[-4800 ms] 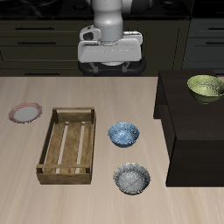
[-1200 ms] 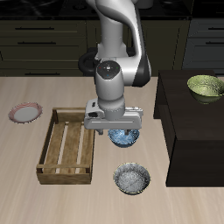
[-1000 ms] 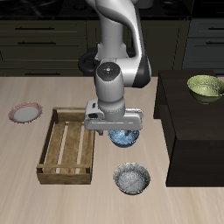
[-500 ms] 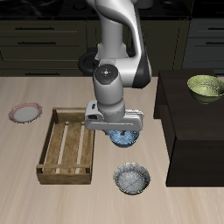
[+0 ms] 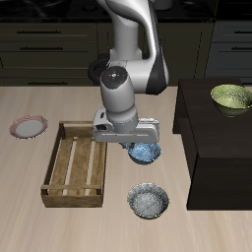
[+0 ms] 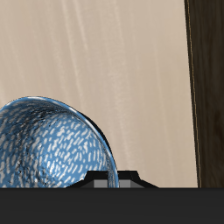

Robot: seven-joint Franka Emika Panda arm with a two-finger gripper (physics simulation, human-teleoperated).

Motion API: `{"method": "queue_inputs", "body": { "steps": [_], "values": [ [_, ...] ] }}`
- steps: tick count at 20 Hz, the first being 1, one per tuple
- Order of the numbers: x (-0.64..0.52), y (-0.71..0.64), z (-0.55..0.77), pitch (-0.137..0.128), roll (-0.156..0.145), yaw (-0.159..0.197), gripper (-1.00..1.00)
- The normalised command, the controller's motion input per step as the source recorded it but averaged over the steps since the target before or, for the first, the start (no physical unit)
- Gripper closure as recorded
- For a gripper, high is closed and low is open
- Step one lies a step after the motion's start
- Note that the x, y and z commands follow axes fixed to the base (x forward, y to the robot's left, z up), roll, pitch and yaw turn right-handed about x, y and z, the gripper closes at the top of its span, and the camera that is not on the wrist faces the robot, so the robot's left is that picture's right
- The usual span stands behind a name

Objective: Place the blue bowl on the plate

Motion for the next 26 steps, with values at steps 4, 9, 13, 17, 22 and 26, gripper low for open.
{"method": "queue_inputs", "body": {
  "steps": [4,9,13,17,22,26],
  "values": [
    [-0.03,0.11,0.17,-0.029,0.033,0.006,1.0],
    [-0.08,0.07,0.28,-0.039,0.023,0.007,1.0],
    [-0.19,0.04,0.4,-0.058,0.027,0.019,1.0],
    [-0.15,-0.07,0.3,-0.042,0.004,0.004,1.0],
    [-0.22,-0.11,0.22,-0.03,0.001,0.023,1.0],
    [-0.27,-0.23,0.26,-0.046,-0.004,0.014,1.0]
  ]
}}
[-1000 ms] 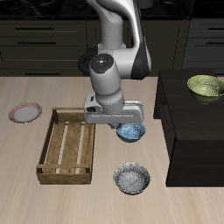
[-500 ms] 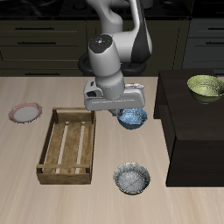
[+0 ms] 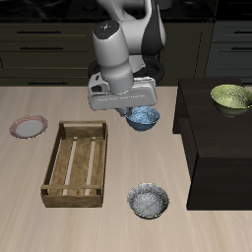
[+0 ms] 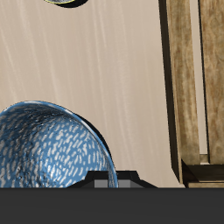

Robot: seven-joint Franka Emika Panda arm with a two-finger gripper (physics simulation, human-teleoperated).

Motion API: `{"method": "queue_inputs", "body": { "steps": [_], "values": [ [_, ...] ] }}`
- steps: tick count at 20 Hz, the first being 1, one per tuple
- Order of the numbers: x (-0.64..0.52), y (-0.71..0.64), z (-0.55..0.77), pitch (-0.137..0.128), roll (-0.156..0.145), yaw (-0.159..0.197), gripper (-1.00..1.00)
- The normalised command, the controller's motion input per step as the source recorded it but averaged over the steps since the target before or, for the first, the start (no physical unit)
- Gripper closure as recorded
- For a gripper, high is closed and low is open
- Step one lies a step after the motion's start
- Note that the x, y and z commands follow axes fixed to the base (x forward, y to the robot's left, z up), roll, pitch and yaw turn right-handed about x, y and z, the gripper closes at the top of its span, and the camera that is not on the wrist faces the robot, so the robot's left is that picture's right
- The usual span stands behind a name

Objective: Place the blue bowl on the plate

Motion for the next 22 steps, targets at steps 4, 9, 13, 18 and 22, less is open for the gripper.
{"method": "queue_inputs", "body": {
  "steps": [4,9,13,18,22],
  "values": [
    [-0.15,-0.21,0.1,-0.021,-0.019,0.015,1.0],
    [-0.19,-0.33,0.14,-0.027,-0.025,-0.005,1.0],
    [-0.11,-0.26,0.11,-0.022,-0.02,-0.006,1.0],
    [-0.12,-0.41,0.13,-0.024,-0.044,-0.006,1.0],
    [-0.16,-0.46,0.2,-0.057,-0.075,-0.003,1.0]
  ]
}}
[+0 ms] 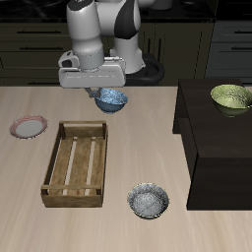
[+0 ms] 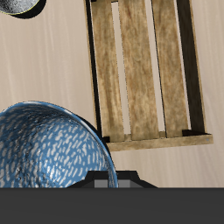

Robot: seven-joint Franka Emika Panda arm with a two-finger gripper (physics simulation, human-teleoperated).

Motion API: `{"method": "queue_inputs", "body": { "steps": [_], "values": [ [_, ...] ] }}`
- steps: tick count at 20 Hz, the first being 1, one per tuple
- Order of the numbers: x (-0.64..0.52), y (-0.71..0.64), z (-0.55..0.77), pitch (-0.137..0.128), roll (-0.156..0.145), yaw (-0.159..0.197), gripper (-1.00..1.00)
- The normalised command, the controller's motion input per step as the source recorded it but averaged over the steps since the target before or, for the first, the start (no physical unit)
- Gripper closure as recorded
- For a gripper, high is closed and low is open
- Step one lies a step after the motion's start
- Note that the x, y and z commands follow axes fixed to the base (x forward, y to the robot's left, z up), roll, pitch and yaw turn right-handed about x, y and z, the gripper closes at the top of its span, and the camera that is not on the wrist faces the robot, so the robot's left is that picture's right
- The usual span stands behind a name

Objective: Place the blue bowl on the plate

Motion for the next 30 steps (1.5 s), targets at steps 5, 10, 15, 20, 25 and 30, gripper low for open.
{"method": "queue_inputs", "body": {
  "steps": [5,10,15,20,25,30],
  "values": [
    [-0.1,-0.37,0.07,-0.02,-0.067,-0.009,1.0],
    [-0.15,-0.45,0.02,-0.011,-0.06,-0.015,1.0],
    [-0.14,-0.33,-0.03,0.002,-0.038,-0.008,1.0],
    [-0.12,-0.38,-0.03,0.005,-0.034,-0.006,1.0],
    [-0.2,-0.42,0.09,-0.021,-0.012,0.002,1.0],
    [-0.07,-0.37,0.03,-0.017,-0.031,0.025,1.0]
  ]
}}
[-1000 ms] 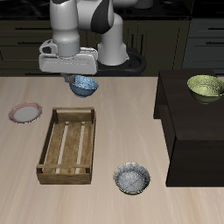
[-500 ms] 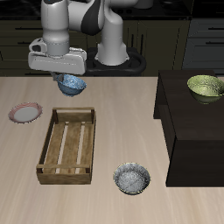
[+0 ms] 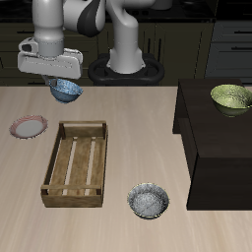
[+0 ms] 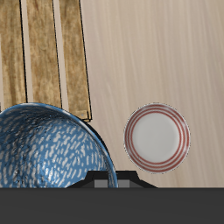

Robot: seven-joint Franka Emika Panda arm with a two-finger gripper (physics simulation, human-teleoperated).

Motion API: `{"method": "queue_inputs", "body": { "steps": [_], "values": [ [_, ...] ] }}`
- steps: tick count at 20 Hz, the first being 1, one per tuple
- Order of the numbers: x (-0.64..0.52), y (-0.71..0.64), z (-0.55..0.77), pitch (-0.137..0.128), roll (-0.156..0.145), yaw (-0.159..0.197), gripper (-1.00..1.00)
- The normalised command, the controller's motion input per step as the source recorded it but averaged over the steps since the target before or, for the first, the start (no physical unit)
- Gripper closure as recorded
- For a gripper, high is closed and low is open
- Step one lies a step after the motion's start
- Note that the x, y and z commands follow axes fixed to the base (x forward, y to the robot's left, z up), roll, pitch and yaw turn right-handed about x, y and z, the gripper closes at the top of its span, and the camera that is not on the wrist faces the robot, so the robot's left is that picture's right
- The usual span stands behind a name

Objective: Place the blue bowl on the plate

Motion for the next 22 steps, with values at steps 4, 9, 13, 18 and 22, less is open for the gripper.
{"method": "queue_inputs", "body": {
  "steps": [4,9,13,18,22],
  "values": [
    [-0.14,-0.43,0.11,-0.041,-0.004,-0.001,1.0],
    [-0.08,-0.36,0.05,0.004,-0.008,-0.02,1.0],
    [-0.08,-0.31,0.01,-0.002,0.0,-0.006,1.0],
    [-0.1,-0.23,0.0,-0.002,0.007,-0.011,1.0],
    [0.05,-0.26,-0.13,0.001,-0.045,-0.022,1.0]
  ]
}}
